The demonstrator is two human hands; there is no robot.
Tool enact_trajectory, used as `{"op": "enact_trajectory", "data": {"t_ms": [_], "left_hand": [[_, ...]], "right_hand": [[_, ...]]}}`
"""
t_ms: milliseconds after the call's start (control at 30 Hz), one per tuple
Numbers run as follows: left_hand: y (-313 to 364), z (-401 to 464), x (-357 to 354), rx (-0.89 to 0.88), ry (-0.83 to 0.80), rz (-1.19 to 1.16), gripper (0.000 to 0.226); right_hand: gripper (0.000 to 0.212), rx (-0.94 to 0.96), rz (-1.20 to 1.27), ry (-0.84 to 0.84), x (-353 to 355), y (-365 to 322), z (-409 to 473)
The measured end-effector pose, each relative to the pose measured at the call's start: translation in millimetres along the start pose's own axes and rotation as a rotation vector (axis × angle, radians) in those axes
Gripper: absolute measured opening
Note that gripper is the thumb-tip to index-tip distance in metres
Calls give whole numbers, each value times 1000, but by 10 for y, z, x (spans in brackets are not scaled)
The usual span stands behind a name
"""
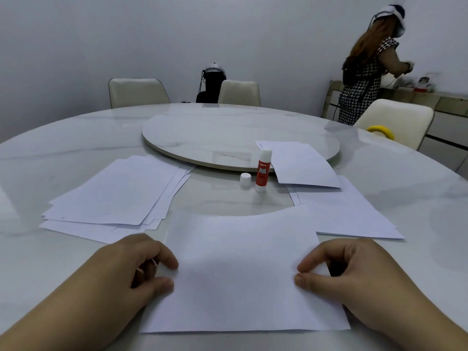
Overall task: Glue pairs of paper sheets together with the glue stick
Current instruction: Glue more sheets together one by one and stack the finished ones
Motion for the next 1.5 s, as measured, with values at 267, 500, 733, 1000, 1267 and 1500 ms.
{"op": "enact_trajectory", "data": {"t_ms": [267,500,733,1000,1267,1500], "left_hand": [[117,-3,-51,-52,20,119,29],[500,56,81,-203,173,263,4],[591,374,-613,-56,-113,369,59],[391,319,-690,30,-233,480,70],[358,303,-625,59,-237,475,67],[281,278,-577,126,-214,509,64]], "right_hand": [[30,44,-133,124,68,58,-30],[30,179,-235,227,101,-264,61],[53,262,-526,-133,-687,-413,381],[54,244,-654,-224,-829,-163,474],[56,136,-666,-157,-586,5,380],[58,104,-671,-155,-550,14,315]]}}
Point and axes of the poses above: each hand's wrist, its own z-axis towards the middle knuckle, its own x-axis out of the back of the hand, y = z × x, the point moved 7 cm from there along z, towards the middle knuckle, and after that the axes turned 2 degrees about -y, right-handed, at the moved point
